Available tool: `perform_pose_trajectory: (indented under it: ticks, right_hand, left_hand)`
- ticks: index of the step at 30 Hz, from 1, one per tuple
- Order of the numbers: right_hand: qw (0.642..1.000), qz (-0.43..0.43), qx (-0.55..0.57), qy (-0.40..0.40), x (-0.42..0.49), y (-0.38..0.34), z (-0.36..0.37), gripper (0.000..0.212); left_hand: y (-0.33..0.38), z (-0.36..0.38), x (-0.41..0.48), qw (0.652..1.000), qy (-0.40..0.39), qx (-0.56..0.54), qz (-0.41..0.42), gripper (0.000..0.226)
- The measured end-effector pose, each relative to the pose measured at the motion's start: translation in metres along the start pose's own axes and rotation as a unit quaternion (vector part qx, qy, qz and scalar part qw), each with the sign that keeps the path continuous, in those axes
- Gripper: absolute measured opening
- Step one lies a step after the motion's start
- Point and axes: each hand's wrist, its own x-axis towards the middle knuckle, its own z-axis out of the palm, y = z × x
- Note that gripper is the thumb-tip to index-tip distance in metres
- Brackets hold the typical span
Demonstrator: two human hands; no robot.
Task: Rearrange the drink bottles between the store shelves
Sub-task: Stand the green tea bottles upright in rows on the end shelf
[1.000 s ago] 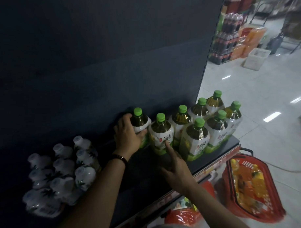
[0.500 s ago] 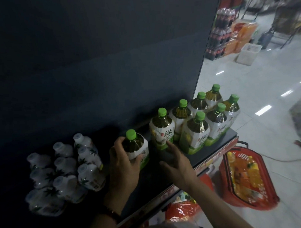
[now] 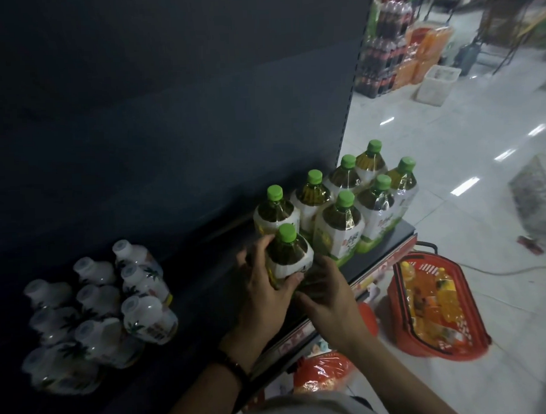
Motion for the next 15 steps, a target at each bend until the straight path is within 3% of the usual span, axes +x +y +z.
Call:
perform_pose_trajectory:
  ticks: [7,12,15]
  right_hand:
    - [1.0,0.007,0.002,0.011,0.001,0.009,-0.01,0.075]
    - [0.999,-0.001,0.007,0.051,0.002,0.014,-0.016,0.066]
    - [0.995,0.006,-0.016,0.099,0.004,0.021,-0.017,0.078]
  left_hand:
    - [0.0,0.023,0.009,0.997,-0.036,-0.039,-0.063,0.122]
    - [0.003,0.043,0.007,0.988,-0.093,-0.041,-0.119,0.114]
    - [0.002,0.053,0.007,0.989,-0.081,-0.068,-0.108,0.115]
